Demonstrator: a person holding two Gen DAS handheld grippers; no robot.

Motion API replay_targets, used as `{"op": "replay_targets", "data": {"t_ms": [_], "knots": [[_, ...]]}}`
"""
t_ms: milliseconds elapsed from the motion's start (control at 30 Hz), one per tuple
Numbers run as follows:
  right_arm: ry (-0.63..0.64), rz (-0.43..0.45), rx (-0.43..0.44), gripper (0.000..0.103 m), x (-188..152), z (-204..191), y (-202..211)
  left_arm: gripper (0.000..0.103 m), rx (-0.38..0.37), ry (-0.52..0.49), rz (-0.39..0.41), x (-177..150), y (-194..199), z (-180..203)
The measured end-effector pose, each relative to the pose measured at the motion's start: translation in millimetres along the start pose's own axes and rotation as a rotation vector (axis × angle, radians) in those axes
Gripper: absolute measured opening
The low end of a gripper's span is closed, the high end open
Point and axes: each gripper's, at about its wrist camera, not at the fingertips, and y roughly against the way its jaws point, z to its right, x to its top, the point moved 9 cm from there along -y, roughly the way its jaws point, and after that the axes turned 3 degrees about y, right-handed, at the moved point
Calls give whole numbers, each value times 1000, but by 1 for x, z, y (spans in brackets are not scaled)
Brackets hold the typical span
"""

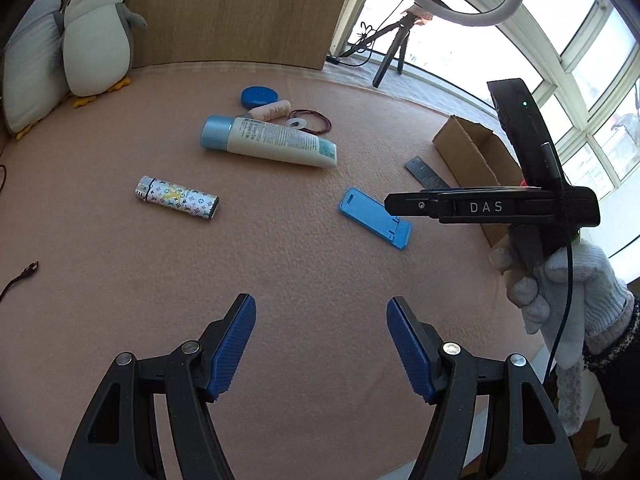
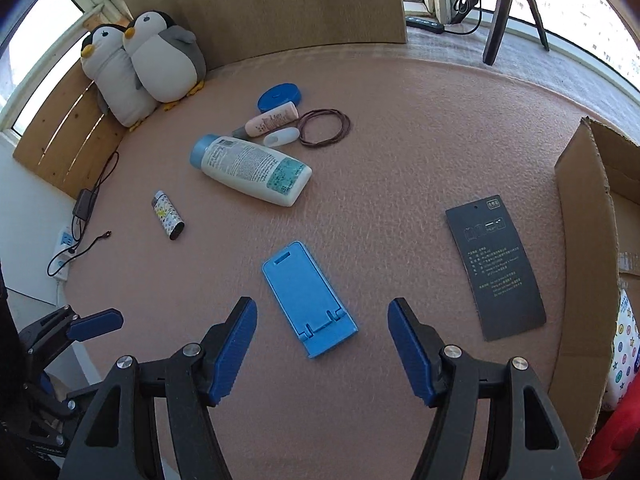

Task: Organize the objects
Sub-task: 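Move the right tool to the blue phone stand and close on it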

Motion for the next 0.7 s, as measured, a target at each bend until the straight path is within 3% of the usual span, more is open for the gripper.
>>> {"op": "replay_targets", "data": {"t_ms": [500,700], "knots": [[44,-62,-82,64,3,-9,-31,71,-7,39,-5,-7,8,-27],[112,-87,-108,57,-4,-24,-33,71,0,42,-6,-4,8,-31]]}}
